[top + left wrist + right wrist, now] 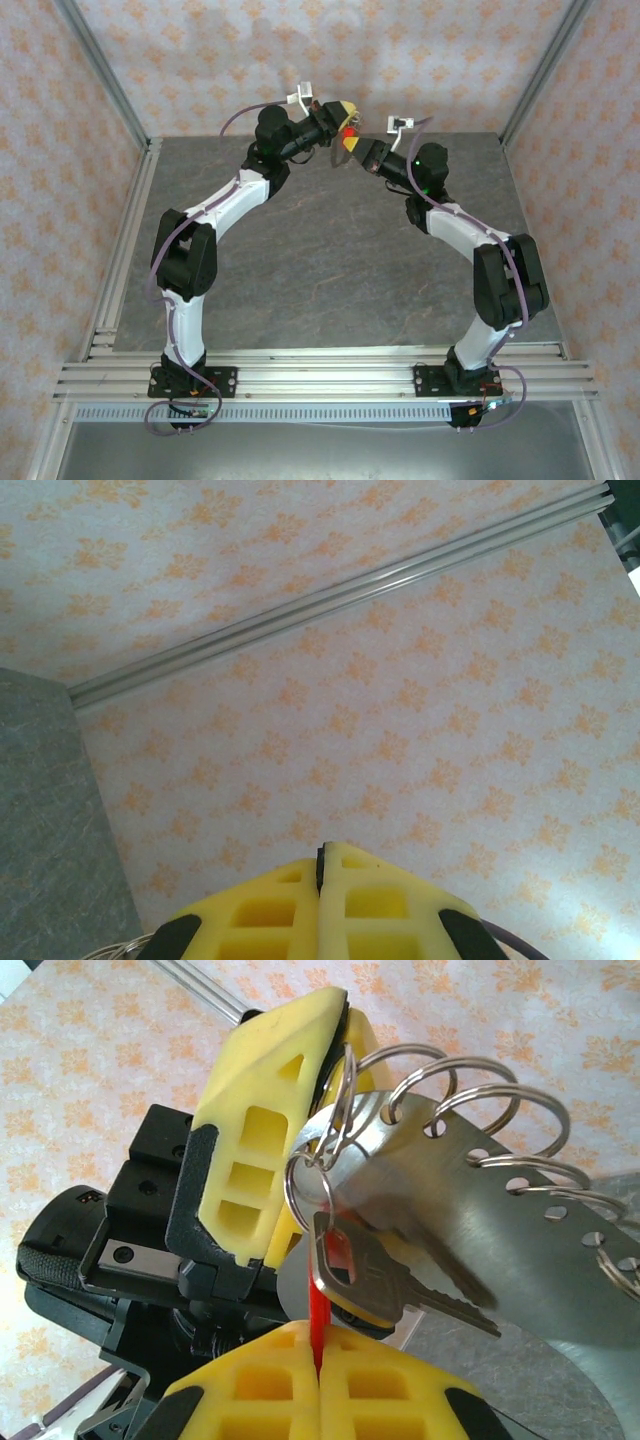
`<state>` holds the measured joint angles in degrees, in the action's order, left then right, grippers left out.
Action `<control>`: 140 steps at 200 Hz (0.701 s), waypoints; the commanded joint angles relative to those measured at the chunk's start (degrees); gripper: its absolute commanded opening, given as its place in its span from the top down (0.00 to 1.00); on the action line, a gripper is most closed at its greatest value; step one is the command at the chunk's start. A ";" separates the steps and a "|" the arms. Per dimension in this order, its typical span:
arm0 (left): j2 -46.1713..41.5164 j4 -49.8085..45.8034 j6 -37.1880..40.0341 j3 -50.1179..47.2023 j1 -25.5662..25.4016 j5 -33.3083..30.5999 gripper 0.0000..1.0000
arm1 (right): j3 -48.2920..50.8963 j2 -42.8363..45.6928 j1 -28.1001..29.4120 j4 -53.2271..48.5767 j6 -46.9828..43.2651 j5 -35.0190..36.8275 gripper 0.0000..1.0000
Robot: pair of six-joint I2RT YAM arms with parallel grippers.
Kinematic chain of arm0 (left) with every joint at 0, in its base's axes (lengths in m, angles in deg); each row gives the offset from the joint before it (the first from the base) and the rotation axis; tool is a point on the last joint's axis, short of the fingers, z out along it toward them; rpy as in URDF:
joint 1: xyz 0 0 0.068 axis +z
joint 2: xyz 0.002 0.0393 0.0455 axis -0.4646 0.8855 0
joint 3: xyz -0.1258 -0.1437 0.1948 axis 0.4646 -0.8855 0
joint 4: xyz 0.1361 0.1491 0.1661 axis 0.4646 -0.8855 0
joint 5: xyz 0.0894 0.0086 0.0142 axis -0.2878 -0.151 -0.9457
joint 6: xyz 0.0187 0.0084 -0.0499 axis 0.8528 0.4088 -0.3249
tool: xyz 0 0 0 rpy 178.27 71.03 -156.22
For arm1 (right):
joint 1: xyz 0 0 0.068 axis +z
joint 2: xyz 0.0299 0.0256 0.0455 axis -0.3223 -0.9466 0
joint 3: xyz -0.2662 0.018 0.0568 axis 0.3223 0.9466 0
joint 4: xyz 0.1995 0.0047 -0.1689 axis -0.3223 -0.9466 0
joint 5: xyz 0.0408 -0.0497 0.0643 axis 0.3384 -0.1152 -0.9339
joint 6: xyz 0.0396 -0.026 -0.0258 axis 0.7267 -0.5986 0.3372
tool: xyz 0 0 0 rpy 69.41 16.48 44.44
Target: Put the keys on the keyring
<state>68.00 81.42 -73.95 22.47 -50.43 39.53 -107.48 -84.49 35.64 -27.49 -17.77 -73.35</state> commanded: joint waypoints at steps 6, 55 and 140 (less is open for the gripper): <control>-0.26 4.89 -1.14 1.50 -0.46 0.87 1.00 | 1.18 1.28 0.69 -2.50 -2.26 -0.47 0.81; -0.52 4.83 -0.88 1.41 -0.46 0.96 1.00 | 11.03 7.81 -3.61 -2.63 -2.72 1.38 0.63; -0.87 5.14 -0.84 0.88 -0.46 1.31 1.00 | 7.86 13.08 -7.40 -2.29 2.63 8.31 0.64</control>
<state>68.00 82.30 -74.81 22.47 -50.63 39.58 -95.22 -73.30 28.19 -31.08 -16.55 -68.56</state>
